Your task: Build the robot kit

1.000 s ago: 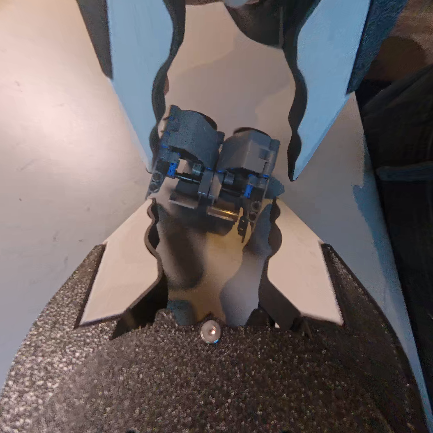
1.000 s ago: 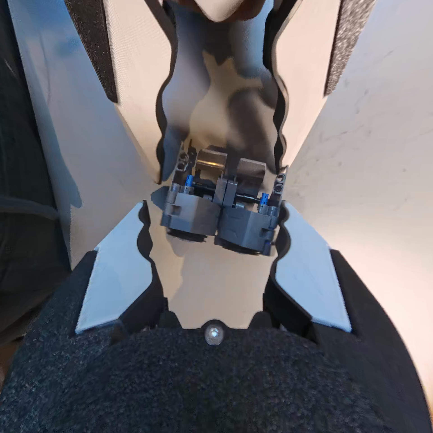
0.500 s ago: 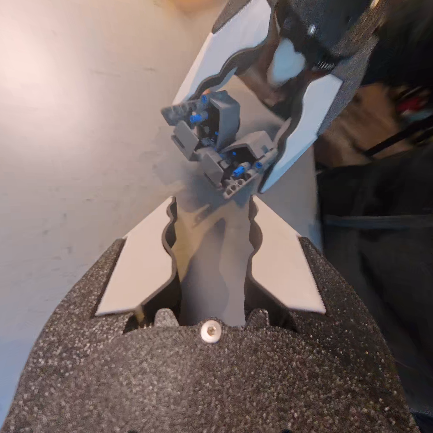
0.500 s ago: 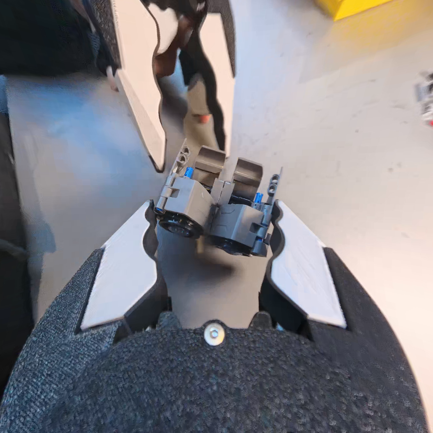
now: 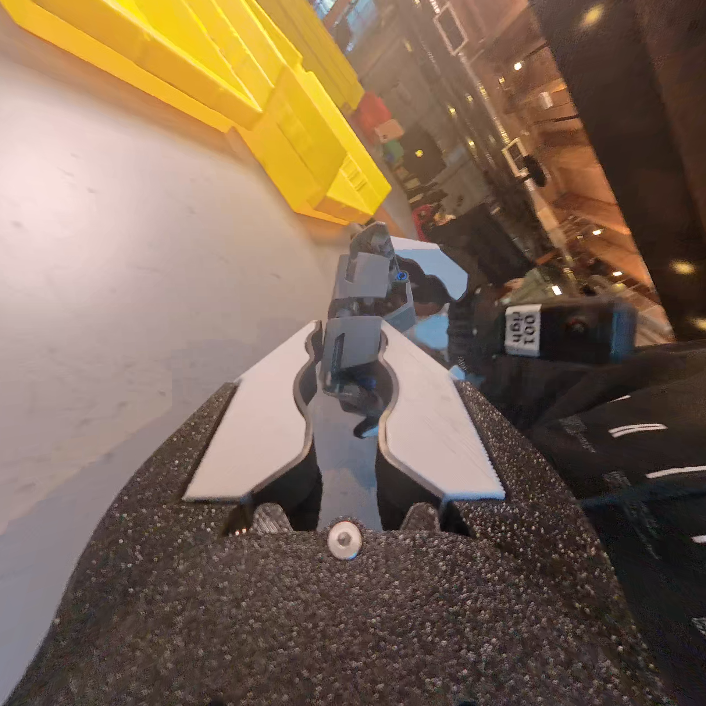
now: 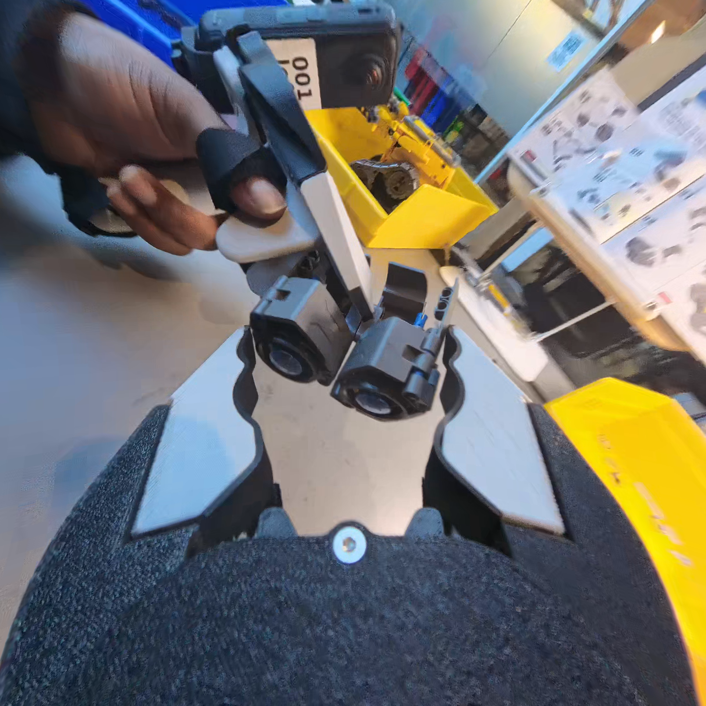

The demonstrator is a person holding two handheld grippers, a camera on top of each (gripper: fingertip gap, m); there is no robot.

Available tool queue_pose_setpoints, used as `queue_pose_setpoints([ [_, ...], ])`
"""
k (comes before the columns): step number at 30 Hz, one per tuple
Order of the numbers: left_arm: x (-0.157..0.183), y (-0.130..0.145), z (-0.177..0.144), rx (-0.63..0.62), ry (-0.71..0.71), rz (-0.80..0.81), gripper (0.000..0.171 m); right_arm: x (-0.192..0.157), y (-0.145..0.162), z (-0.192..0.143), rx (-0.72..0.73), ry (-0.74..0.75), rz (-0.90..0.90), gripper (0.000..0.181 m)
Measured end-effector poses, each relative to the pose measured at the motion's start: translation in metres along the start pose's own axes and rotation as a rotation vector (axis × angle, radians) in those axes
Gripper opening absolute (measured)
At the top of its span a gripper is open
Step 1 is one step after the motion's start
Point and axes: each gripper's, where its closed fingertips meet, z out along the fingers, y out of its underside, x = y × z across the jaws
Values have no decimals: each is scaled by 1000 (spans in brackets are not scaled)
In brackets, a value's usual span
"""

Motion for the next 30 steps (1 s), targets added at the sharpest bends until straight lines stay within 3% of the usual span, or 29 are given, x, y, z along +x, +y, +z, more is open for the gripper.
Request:
queue_pose_setpoints([
  [5,-23,1,-8,-75,-229,236,18,-9,1,-3,-4,-315,463,93],
  [7,-25,3,-8,-110,-288,320,18,-3,3,-7,-34,-401,650,80],
  [10,-29,8,-6,-156,-354,415,18,5,14,-9,-98,-442,824,47],
  [14,-33,13,-3,-198,-418,493,18,9,33,-5,-173,-409,871,18],
  [18,-41,21,-3,-228,-437,490,18,1,43,-1,-225,-416,847,18],
  [30,-42,26,-4,-220,-429,480,16,0,43,3,-199,-469,965,16],
])
